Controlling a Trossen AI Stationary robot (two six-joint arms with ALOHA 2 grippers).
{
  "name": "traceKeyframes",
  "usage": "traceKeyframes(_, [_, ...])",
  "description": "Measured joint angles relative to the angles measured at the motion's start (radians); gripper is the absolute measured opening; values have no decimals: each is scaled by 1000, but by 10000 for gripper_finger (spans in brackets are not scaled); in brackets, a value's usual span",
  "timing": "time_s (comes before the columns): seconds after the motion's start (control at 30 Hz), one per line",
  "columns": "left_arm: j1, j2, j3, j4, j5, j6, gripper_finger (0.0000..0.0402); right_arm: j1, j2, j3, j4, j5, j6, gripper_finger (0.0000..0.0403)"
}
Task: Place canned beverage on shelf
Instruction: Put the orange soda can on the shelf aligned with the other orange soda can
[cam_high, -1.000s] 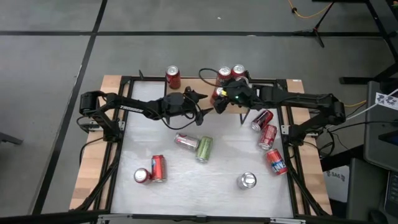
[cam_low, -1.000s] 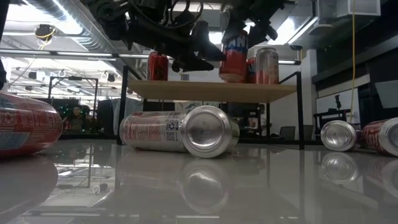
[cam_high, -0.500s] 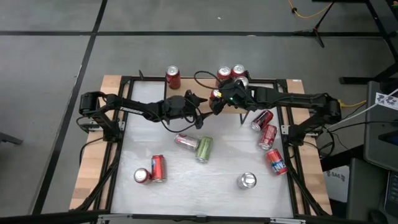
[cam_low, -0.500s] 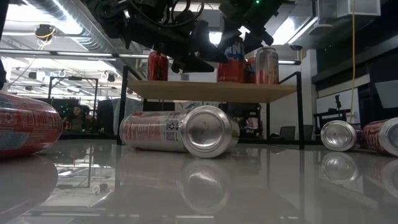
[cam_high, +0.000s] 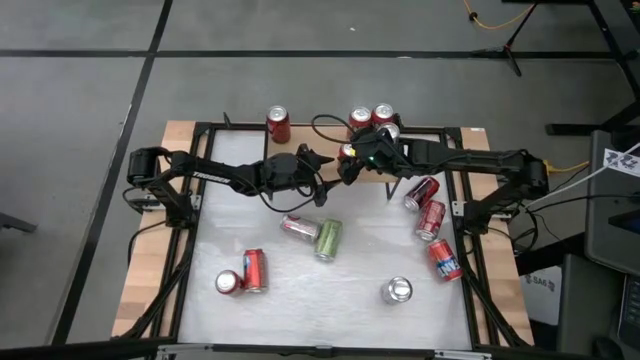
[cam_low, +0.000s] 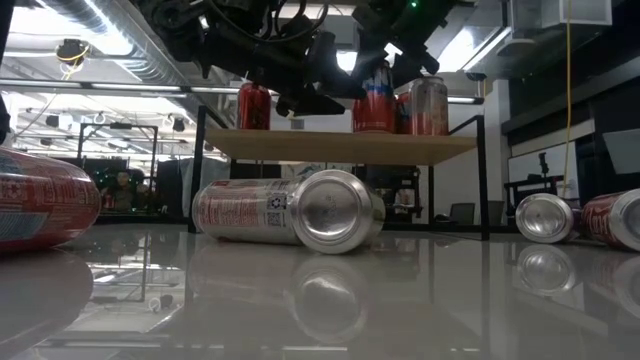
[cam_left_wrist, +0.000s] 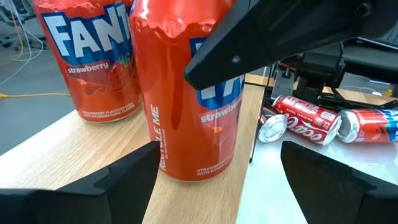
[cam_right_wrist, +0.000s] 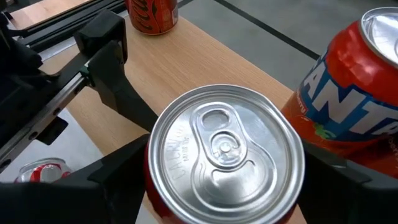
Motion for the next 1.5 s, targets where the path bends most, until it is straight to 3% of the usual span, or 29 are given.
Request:
traceKeyframes(0.47, [0, 0, 0, 0, 0, 0, 326, 0, 0, -2, 3, 0, 0, 376])
traceKeyframes(1.3, [0, 0, 0, 0, 0, 0, 326, 0, -38, -2, 22, 28, 0, 372])
traceKeyframes(1.5, [0, 1, 0, 0, -60, -2, 326, 0, -95, -2, 18, 19, -21, 372])
